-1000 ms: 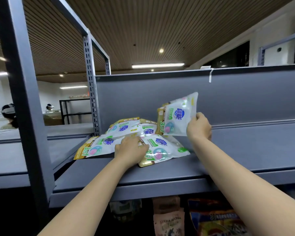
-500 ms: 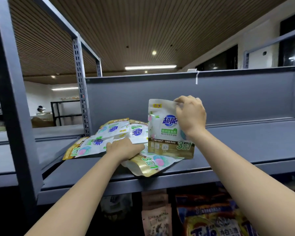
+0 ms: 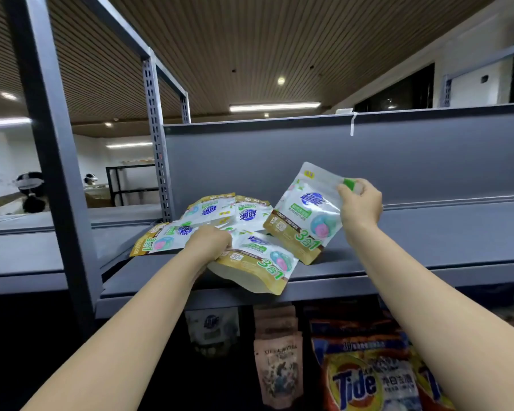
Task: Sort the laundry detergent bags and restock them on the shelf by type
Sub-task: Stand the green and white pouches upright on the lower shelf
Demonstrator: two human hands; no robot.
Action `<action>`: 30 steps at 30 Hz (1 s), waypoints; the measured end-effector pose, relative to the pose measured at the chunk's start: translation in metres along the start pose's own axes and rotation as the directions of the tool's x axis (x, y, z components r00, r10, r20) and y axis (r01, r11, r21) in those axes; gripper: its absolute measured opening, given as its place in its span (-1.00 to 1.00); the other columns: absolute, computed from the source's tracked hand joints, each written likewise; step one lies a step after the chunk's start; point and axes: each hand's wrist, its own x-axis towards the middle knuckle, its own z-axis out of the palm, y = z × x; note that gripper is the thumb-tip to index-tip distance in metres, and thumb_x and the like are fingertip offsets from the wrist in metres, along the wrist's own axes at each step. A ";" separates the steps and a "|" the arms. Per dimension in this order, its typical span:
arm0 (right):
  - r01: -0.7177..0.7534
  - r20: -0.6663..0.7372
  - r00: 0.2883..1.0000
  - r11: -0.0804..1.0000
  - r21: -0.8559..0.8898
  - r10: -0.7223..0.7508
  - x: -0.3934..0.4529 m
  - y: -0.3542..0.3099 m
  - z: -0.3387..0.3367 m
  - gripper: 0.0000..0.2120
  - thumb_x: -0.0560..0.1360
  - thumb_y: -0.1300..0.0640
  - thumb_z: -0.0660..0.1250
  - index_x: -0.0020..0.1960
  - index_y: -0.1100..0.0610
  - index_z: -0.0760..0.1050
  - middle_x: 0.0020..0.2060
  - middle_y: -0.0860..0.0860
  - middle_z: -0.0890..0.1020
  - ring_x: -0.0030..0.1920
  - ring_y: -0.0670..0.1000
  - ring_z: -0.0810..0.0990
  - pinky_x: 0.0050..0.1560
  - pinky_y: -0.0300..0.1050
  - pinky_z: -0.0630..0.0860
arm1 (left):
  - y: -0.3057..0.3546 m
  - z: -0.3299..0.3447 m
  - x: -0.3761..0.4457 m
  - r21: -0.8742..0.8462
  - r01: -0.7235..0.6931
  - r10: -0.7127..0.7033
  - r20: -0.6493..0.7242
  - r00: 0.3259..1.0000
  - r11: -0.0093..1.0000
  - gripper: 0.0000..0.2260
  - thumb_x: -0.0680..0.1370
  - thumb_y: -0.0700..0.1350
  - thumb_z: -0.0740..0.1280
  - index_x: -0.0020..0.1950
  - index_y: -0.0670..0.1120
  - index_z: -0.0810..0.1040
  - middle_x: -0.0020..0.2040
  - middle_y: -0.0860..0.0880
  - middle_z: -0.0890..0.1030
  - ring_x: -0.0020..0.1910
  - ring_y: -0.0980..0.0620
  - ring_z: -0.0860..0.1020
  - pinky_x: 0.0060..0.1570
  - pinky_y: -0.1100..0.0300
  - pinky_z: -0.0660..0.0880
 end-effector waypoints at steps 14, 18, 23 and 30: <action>-0.064 0.393 0.913 0.990 -0.126 0.109 -0.038 -0.004 0.009 -0.85 0.46 0.23 0.31 0.01 0.10 0.57 -0.03 0.08 0.63 0.01 0.09 0.57 -0.09 -0.07 0.52 | -0.030 -0.013 -0.052 -0.209 -0.327 0.157 -0.570 0.807 0.922 -0.90 0.53 -0.15 0.16 -0.02 -0.08 0.44 -0.17 -0.06 0.57 -0.18 -0.16 0.48 -0.18 0.02 0.43; -0.095 0.382 0.913 0.984 -0.148 0.145 -0.050 0.004 0.006 -0.88 0.51 0.12 0.31 0.04 0.05 0.54 -0.04 0.06 0.59 0.05 0.11 0.55 -0.02 -0.07 0.48 | -0.038 -0.016 -0.053 -0.425 -0.264 0.038 -0.470 0.882 0.866 -0.81 0.51 -0.16 0.20 -0.32 -0.04 0.39 -0.37 0.00 0.42 -0.36 0.00 0.33 -0.32 0.14 0.24; 0.051 0.221 0.974 0.999 0.008 -0.052 -0.080 -0.004 -0.002 -0.83 0.54 0.13 0.28 0.12 0.10 0.54 -0.10 -0.02 0.57 -0.07 -0.03 0.50 -0.14 -0.33 0.34 | -0.032 -0.017 -0.070 -0.638 -0.228 -0.188 -0.515 0.836 0.736 -0.70 0.53 -0.14 0.17 -0.39 -0.04 0.18 -0.42 0.01 0.23 -0.42 0.04 0.17 -0.37 0.14 0.09; 0.066 0.034 0.996 0.943 0.326 -0.081 -0.122 -0.006 -0.031 -0.94 0.31 0.12 0.28 -0.30 0.00 0.51 -0.38 -0.20 0.56 -0.32 -0.23 0.51 -0.31 -0.37 0.40 | -0.052 -0.021 -0.094 -0.707 -0.313 -0.398 -0.645 0.653 0.634 -0.58 0.53 -0.15 0.25 -0.51 -0.07 0.24 -0.66 0.13 0.33 -0.60 0.19 0.27 -0.45 0.18 0.18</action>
